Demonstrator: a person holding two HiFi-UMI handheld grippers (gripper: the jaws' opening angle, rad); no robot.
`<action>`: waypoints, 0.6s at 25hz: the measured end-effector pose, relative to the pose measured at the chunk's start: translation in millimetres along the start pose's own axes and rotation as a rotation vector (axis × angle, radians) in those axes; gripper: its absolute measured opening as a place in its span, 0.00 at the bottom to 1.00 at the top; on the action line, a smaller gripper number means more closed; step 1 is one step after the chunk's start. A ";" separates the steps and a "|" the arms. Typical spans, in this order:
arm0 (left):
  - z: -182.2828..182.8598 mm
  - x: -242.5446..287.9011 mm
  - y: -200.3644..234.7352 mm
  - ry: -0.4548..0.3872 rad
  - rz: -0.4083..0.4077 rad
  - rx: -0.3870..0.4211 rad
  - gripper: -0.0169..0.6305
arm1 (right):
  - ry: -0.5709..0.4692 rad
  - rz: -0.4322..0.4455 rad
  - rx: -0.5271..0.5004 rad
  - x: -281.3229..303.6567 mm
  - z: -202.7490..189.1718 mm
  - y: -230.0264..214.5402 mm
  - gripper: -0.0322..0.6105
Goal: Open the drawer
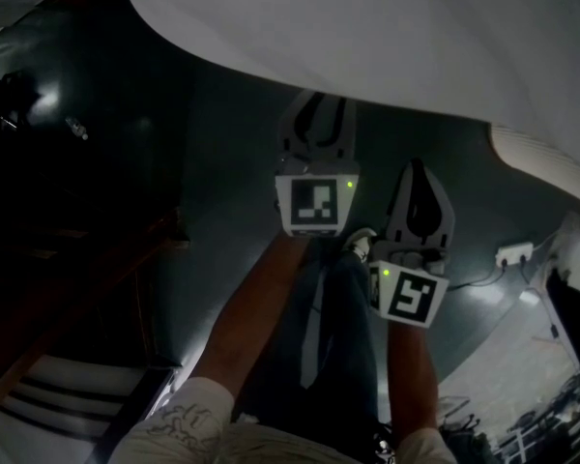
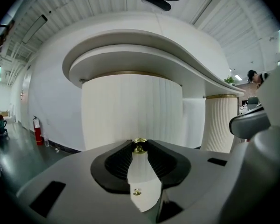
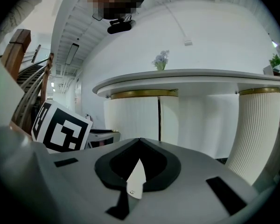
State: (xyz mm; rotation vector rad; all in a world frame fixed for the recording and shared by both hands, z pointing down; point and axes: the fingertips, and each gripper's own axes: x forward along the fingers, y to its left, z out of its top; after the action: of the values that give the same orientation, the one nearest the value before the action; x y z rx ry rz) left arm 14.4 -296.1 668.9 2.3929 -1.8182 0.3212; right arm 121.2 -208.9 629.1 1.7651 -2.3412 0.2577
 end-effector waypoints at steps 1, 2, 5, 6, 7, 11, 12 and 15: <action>0.6 0.2 -0.8 -0.003 0.000 0.003 0.19 | 0.000 -0.001 0.002 -0.2 -0.2 -0.4 0.06; 0.6 0.0 -1.3 -0.004 -0.001 0.007 0.19 | 0.000 -0.003 0.004 -0.7 -0.5 -0.2 0.06; -0.3 -3.3 -0.4 -0.006 0.003 -0.010 0.19 | -0.001 -0.003 0.000 -2.5 -1.2 3.2 0.06; -0.2 -4.5 -0.1 -0.010 0.004 -0.015 0.19 | -0.001 -0.003 0.000 -2.8 -1.1 4.0 0.06; -0.4 -5.8 -0.2 -0.012 0.004 -0.013 0.19 | -0.001 -0.004 0.001 -3.2 -1.1 4.4 0.06; -3.5 -13.0 -2.4 -0.004 -0.003 0.009 0.19 | -0.006 -0.005 -0.006 -5.8 -0.4 4.5 0.06; -3.1 -15.8 -2.8 -0.005 -0.005 0.012 0.19 | -0.006 -0.004 -0.008 -7.2 0.3 5.2 0.06; -4.5 -26.1 -4.0 -0.004 -0.010 0.005 0.19 | -0.009 -0.006 -0.011 -11.4 1.8 8.3 0.06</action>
State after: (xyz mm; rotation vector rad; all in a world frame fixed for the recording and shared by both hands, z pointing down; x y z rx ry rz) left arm 11.1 -269.5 667.2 2.4066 -1.8092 0.3214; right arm 116.1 -196.5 624.2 1.7713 -2.3394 0.2361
